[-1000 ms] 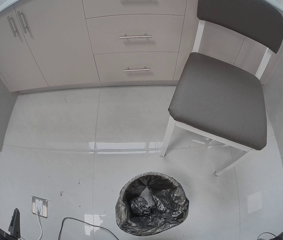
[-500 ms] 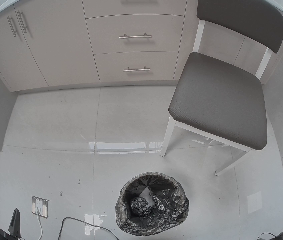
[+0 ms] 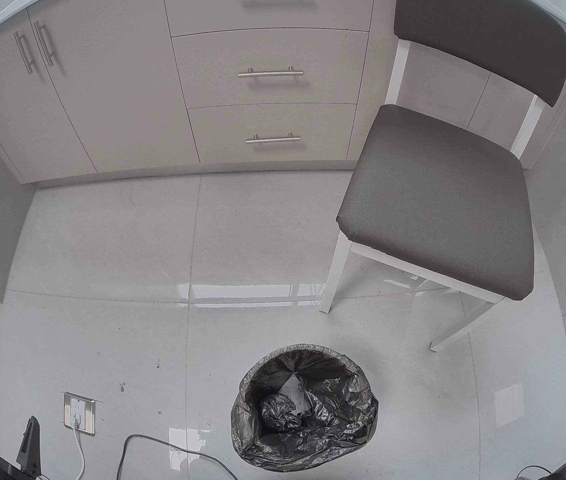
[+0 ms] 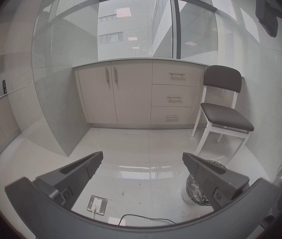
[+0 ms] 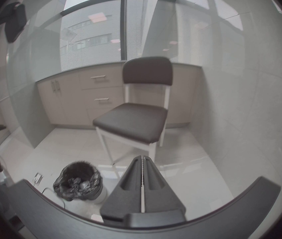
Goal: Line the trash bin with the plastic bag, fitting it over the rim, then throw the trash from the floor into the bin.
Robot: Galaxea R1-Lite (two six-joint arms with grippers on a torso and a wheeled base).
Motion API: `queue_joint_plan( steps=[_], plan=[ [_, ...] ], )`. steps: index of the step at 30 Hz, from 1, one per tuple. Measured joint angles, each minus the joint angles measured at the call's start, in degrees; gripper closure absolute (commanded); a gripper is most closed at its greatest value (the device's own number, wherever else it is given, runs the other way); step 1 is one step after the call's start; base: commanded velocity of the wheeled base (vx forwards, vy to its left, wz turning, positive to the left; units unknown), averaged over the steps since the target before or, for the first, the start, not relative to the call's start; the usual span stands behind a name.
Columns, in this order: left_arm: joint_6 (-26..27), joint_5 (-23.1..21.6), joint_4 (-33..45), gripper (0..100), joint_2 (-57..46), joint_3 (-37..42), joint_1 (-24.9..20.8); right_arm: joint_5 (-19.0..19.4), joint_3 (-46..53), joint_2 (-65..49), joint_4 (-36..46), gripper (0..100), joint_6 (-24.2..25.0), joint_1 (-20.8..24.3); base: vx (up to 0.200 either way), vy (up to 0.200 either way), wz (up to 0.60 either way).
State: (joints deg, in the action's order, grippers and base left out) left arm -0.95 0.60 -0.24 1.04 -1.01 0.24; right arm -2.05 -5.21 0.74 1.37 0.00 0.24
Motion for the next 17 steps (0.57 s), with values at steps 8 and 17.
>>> queue_joint_plan(
  steps=[8,17],
  plan=[
    [0.0,0.0,0.0,0,0.0,0.0,0.0,2.5,3.9,0.0,-1.0,100,-0.1,0.0,0.000,0.000,0.00],
    [0.0,0.0,0.0,0,0.0,0.0,0.0,2.5,4.2,0.0,-1.0,100,-0.1,0.0,0.000,0.000,0.00]
  ],
)
